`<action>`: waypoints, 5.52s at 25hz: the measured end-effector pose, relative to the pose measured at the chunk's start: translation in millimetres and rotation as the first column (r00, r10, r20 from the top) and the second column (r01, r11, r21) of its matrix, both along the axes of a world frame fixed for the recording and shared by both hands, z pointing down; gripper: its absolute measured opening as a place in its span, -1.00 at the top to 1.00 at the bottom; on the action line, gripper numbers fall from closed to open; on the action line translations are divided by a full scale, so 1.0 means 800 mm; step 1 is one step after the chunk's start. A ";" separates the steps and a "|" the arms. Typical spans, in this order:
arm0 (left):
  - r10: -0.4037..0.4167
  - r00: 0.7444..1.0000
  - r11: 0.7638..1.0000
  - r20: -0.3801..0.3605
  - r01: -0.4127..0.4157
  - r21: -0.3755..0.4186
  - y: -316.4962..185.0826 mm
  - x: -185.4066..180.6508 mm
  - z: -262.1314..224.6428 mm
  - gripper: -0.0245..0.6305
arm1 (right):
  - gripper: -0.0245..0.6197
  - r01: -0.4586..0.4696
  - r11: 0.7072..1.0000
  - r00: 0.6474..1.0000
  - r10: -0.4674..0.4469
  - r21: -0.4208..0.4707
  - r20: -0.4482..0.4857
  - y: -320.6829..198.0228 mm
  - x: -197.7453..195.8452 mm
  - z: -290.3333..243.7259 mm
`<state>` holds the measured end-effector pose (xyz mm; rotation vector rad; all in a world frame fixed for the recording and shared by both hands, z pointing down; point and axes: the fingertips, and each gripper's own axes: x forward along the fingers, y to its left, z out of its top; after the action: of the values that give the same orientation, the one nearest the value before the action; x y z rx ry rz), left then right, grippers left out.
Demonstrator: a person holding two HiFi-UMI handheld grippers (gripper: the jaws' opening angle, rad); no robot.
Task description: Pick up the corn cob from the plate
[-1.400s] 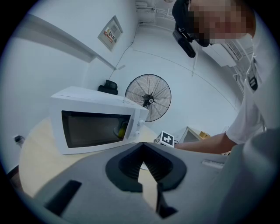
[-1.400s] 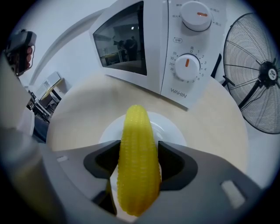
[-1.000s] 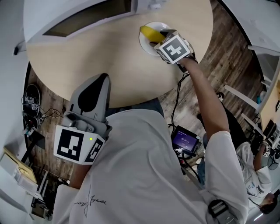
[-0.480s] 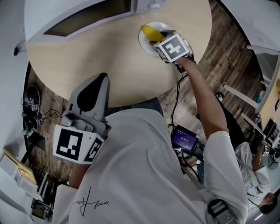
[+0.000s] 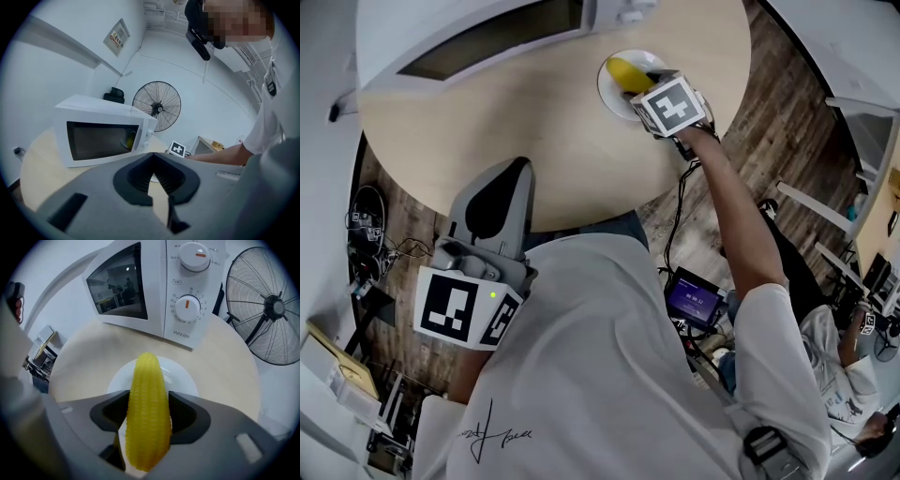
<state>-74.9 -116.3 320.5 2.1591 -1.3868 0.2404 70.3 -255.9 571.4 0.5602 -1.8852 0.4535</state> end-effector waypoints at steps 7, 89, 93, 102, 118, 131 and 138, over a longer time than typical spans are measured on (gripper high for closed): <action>0.003 1.000 1.000 -0.004 -0.003 0.009 -0.005 -0.003 -0.002 0.95 | 0.08 -0.023 1.000 1.000 0.023 0.007 0.002 -0.004 0.002 -0.002; 0.094 0.995 0.991 -0.037 -0.090 0.102 0.040 -0.018 -0.033 0.95 | 0.08 -0.406 0.907 0.897 0.371 0.114 0.239 0.093 0.044 -0.135; 0.099 0.995 0.989 -0.005 -0.098 0.112 0.041 -0.023 -0.033 0.95 | 0.08 -0.427 0.896 0.884 0.386 0.118 0.262 0.101 0.041 -0.148; 0.111 0.994 0.987 -0.001 -0.110 0.121 0.042 -0.029 -0.035 0.95 | 0.08 -0.471 0.874 0.851 0.414 0.120 0.323 0.124 0.034 -0.177; 0.102 0.995 0.988 0.001 -0.101 0.120 0.046 -0.037 -0.034 0.95 | 0.08 -0.556 0.821 0.772 0.452 0.129 0.447 0.146 0.032 -0.224; 0.080 0.997 0.991 -0.014 -0.078 0.106 0.048 -0.048 -0.029 0.95 | 0.08 -0.574 0.806 0.745 0.441 0.145 0.500 0.172 0.022 -0.251; 0.079 0.997 0.992 -0.013 -0.077 0.103 0.051 -0.047 -0.027 0.95 | 0.08 -0.588 0.794 0.730 0.436 0.157 0.527 0.185 0.025 -0.264</action>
<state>-112.7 -75.3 298.5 2.2967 -1.3329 0.1833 90.6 -108.0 360.2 1.3220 -2.2720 0.7059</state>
